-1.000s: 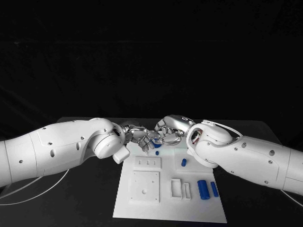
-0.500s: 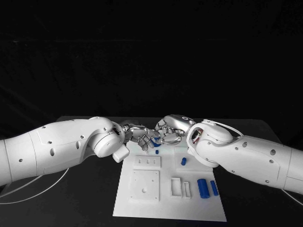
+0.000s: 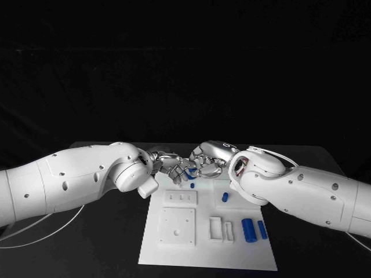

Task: Assemble the parts on the task board

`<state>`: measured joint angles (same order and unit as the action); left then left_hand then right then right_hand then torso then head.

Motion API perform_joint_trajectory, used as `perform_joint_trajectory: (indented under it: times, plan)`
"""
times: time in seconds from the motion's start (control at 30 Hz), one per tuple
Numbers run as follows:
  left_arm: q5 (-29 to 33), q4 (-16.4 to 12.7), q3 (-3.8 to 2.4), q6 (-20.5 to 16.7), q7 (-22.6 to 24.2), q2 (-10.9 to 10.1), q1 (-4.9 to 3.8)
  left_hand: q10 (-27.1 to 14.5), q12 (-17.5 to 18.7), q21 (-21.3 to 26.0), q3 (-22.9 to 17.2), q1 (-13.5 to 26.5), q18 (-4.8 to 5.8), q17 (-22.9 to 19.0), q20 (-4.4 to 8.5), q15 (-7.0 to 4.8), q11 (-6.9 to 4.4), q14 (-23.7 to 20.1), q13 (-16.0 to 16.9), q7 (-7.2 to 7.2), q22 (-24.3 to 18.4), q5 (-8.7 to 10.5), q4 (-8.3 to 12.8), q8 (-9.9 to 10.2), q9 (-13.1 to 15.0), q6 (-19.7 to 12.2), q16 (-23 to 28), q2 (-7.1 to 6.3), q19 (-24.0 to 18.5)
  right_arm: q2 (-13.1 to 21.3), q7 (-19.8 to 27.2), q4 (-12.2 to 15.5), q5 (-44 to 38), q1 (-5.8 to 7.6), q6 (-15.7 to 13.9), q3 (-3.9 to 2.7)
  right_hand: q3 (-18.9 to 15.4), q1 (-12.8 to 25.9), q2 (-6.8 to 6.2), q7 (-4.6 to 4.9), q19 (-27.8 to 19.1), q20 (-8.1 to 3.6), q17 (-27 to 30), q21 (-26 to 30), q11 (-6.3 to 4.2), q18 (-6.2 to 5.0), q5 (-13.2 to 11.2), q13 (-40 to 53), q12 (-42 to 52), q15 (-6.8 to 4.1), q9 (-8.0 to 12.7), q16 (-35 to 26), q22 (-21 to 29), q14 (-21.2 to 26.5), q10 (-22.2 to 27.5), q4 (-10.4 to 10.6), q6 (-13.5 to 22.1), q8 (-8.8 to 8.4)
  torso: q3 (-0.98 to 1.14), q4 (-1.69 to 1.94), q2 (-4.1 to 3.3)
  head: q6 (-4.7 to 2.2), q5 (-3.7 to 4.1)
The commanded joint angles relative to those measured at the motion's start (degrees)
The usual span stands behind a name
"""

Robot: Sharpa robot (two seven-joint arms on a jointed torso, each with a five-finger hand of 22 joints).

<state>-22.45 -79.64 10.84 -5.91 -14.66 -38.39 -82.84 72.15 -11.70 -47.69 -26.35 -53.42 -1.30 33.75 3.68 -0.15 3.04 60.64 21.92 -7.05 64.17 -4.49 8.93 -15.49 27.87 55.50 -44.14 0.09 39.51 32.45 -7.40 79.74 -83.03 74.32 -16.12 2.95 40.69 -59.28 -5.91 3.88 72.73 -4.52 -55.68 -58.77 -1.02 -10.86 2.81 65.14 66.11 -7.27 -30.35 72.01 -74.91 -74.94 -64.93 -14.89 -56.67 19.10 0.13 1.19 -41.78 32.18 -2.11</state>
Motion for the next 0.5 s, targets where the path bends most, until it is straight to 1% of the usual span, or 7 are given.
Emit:
perform_joint_trajectory:
  times: [0.03, 0.2, 0.37, 0.4, 0.43, 0.47, 0.5]
  plan:
    - [-0.6, 0.0, -0.05, 1.6, 0.2, 0.2, -0.10, 0.3, -0.3, -0.1, -0.3, 0.0, -0.33, 0.0, 2.15, -0.09, -0.12, 0.1, 0.1, -0.10, -0.1, -0.21, 0.1, -0.2, -0.1, 0.2, 0.0, 0.20, 0.2, 0.0, -0.1, 0.1, 0.0, -0.06, 0.6, 0.01, 0.3, -0.1, 0.25, 1.17, 0.0, -0.28, -0.1, 0.2, -0.35, -4.14, 0.0, 0.0, 0.3, -0.31, -0.3, -0.3, -0.6, 0.0, 0.1, 0.2, -1.7, 0.20, 0.01, -0.02, -0.02, 0.03, -0.06]
    - [-0.9, 0.0, -0.04, 2.1, 0.1, 0.3, -0.10, 0.5, -0.5, -0.3, -0.8, -0.4, -0.34, 0.0, 2.21, -0.14, -0.23, 0.2, 0.3, 0.02, -0.1, -0.32, 1.3, -0.4, -0.1, 0.5, -0.1, 0.18, 0.3, -0.1, 0.0, 0.1, 0.0, -0.06, 0.7, 0.01, 0.3, -0.1, 0.26, 1.17, 0.0, -0.28, -0.1, 0.2, -0.35, -4.14, 0.0, 0.0, 0.3, -0.31, -0.3, -0.3, -0.6, 0.0, 0.1, 0.2, -1.7, 0.20, 0.01, 0.03, 0.01, 0.01, 0.01]
    - [-1.0, 0.0, -0.02, 2.0, 0.4, 0.2, -0.10, 1.5, -1.2, -0.5, -1.8, -1.1, -0.26, 0.1, 2.25, -0.24, -0.74, 0.4, 0.7, 0.45, -0.1, -1.34, 2.8, -1.1, 0.0, 1.6, -0.4, 1.39, 0.4, -0.1, 0.0, 0.1, 0.1, -0.06, 0.8, 0.01, 0.3, 0.0, 0.26, 1.17, 0.0, -0.29, -0.1, 0.2, -0.36, -4.14, 0.0, 0.0, 0.3, -0.31, -0.3, -0.3, -0.6, 0.0, 0.1, 0.2, -1.7, 0.20, 0.01, 0.00, -0.03, 0.08, -0.05]
    - [-1.0, 0.0, -0.01, 1.6, 0.5, 0.2, -0.10, 1.8, -1.4, -0.5, -2.2, -1.4, -0.26, 0.1, 2.29, -0.27, -0.89, 0.5, 0.8, 0.59, -0.1, -1.50, 3.2, -1.2, 0.1, 1.9, -0.5, 1.75, 0.5, -0.1, 0.0, 0.1, 0.2, -0.07, 0.8, 0.01, 0.3, 0.0, 0.27, 1.17, 0.0, -0.29, -0.1, 0.2, -0.36, -4.14, 0.0, 0.1, 0.3, -0.31, -0.3, -0.3, -0.6, 0.0, 0.1, 0.2, -1.7, 0.20, 0.01, 0.00, -0.04, 0.08, -0.06]
    - [-1.0, 0.0, 0.00, 1.5, 0.5, 0.2, -0.10, 2.1, -1.6, -0.6, -3.4, -1.8, -0.22, 0.1, 2.36, -0.34, -1.07, 0.6, 0.9, 0.80, -0.2, -0.80, 3.4, -1.5, 0.1, 2.4, -0.6, 1.88, 0.6, -0.2, 0.0, 0.1, 0.2, -0.09, 0.8, 0.01, 0.3, 0.0, 0.26, 1.17, 0.0, -0.30, -0.1, 0.2, -0.36, -4.14, 0.0, 0.1, 0.3, -0.31, -0.3, -0.3, -0.6, 0.0, 0.1, 0.2, -1.7, 0.19, 0.01, -0.01, -0.05, 0.09, -0.07]
    - [-1.2, 0.1, 0.00, 1.6, 0.6, 0.3, -0.10, 2.5, -1.8, -0.6, -4.7, -2.3, -0.19, 0.2, 2.42, -0.45, -1.26, 0.8, 1.0, 1.04, -0.2, -0.36, 3.2, -1.8, 0.3, 3.0, -0.8, 1.81, 0.8, -0.2, 0.0, 0.1, 0.2, -0.10, 0.8, 0.01, 0.3, 0.0, 0.26, 1.17, 0.0, -0.30, -0.1, 0.2, -0.36, -4.14, 0.0, 0.1, 0.3, -0.31, -0.3, -0.3, -0.6, 0.0, 0.1, 0.2, -1.7, 0.19, 0.02, -0.02, -0.04, 0.10, -0.08]
    - [-1.4, 0.1, 0.01, 1.5, 0.7, 0.3, -0.10, 2.8, -1.9, -0.7, -5.6, -2.4, -0.13, 0.2, 2.49, -0.51, -1.39, 0.9, 1.1, 1.16, -0.2, -0.45, 3.2, -1.9, 0.4, 3.3, -0.9, 1.65, 0.9, -0.2, 0.0, 0.1, 0.2, -0.12, 0.9, 0.01, 0.3, 0.0, 0.26, 1.17, 0.0, -0.30, -0.1, 0.2, -0.36, -4.14, 0.0, 0.1, 0.3, -0.31, -0.3, -0.3, -0.6, 0.0, 0.1, 0.2, -1.7, 0.19, 0.02, -0.03, -0.05, 0.10, -0.09]
